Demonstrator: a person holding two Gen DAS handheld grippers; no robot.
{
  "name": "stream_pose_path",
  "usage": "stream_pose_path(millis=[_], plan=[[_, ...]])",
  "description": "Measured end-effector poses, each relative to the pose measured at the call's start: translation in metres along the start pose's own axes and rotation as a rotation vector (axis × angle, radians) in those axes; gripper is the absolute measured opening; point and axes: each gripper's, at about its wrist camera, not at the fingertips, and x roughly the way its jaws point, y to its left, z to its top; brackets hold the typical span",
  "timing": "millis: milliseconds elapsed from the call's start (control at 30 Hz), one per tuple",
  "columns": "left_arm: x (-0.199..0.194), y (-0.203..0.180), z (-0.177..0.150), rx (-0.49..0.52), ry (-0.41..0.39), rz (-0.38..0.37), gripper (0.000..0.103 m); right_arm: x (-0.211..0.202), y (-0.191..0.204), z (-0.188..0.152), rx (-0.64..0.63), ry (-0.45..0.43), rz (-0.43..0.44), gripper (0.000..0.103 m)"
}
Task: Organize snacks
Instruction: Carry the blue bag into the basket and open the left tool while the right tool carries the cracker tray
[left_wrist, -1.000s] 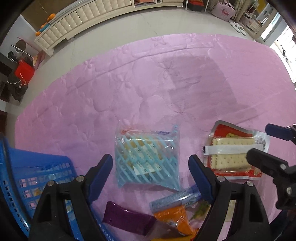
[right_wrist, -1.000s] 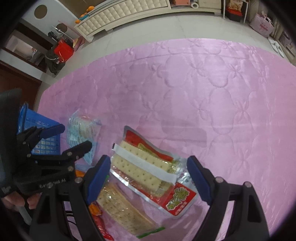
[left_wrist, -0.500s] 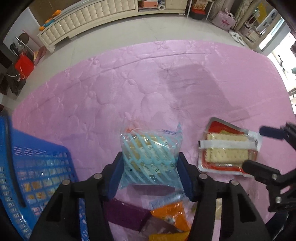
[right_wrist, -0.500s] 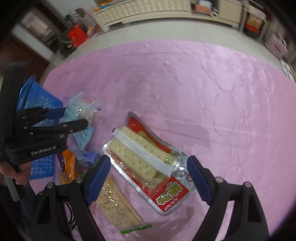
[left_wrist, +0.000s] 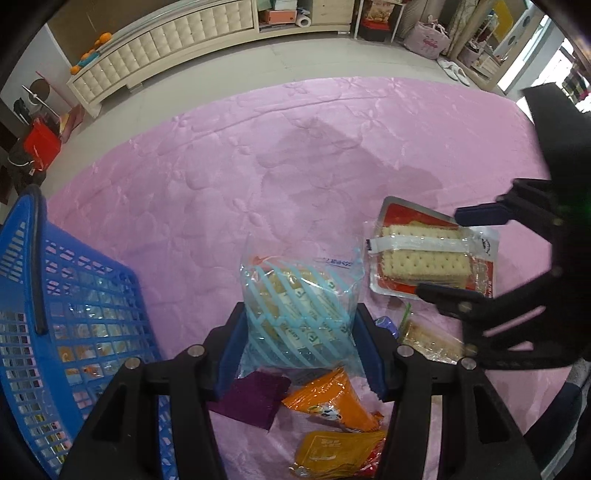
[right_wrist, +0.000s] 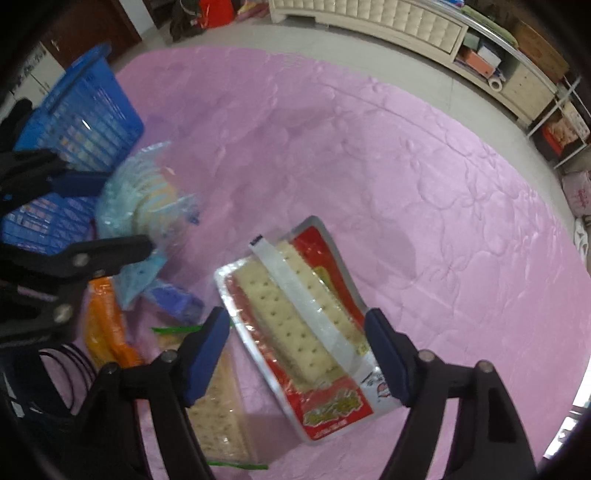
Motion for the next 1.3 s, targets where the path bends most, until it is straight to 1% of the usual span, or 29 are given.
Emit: stream_pose_path(millis=[67, 167, 200, 300, 333, 400, 500, 600, 767, 800, 933, 1000, 1200, 1300], plan=[[0.001, -0.001, 0.0, 0.002, -0.001, -0.014, 0.053, 0.008, -0.001, 0.001, -0.013, 0.012, -0.009, 0.079], [0.001, -0.005, -0.003, 0.016, -0.008, -0.028, 0.053, 0.013, 0.002, 0.001, -0.023, -0.007, -0.015, 0.07], [-0.002, -0.01, -0.003, 0.02, -0.013, -0.025, 0.053, 0.012, 0.002, 0.001, -0.028, -0.011, -0.02, 0.064], [-0.006, -0.015, -0.002, 0.03, -0.035, -0.031, 0.053, 0.007, 0.002, -0.004, -0.036, -0.015, -0.014, 0.057], [-0.008, -0.017, -0.002, 0.029, -0.041, -0.035, 0.053, 0.005, 0.003, -0.006, -0.035, -0.019, -0.025, 0.056], [-0.013, -0.018, -0.002, 0.03, -0.053, -0.046, 0.053, -0.002, -0.001, -0.012, -0.025, -0.035, -0.036, 0.056], [-0.021, -0.023, -0.004, 0.039, -0.075, -0.054, 0.053, -0.018, -0.007, -0.02, 0.011, -0.061, -0.021, 0.056], [-0.037, -0.021, -0.007, 0.036, -0.106, -0.067, 0.053, -0.033, 0.0, -0.025, 0.025, -0.084, -0.035, 0.056], [-0.062, -0.03, -0.013, 0.04, -0.144, -0.069, 0.053, -0.062, 0.004, -0.031, 0.05, -0.116, -0.044, 0.056], [-0.072, -0.03, -0.016, 0.043, -0.157, -0.072, 0.053, -0.069, 0.013, -0.036, 0.052, -0.121, -0.046, 0.056], [-0.098, -0.03, -0.03, 0.052, -0.197, -0.066, 0.053, -0.093, 0.025, -0.04, 0.049, -0.156, -0.07, 0.056], [-0.111, -0.028, -0.04, 0.05, -0.217, -0.067, 0.053, -0.108, 0.031, -0.04, 0.058, -0.178, -0.068, 0.056], [-0.153, -0.01, -0.07, 0.024, -0.284, -0.067, 0.052, -0.148, 0.06, -0.046, 0.044, -0.242, -0.095, 0.056], [-0.171, 0.001, -0.085, 0.01, -0.315, -0.062, 0.053, -0.162, 0.077, -0.047, 0.042, -0.273, -0.094, 0.056]])
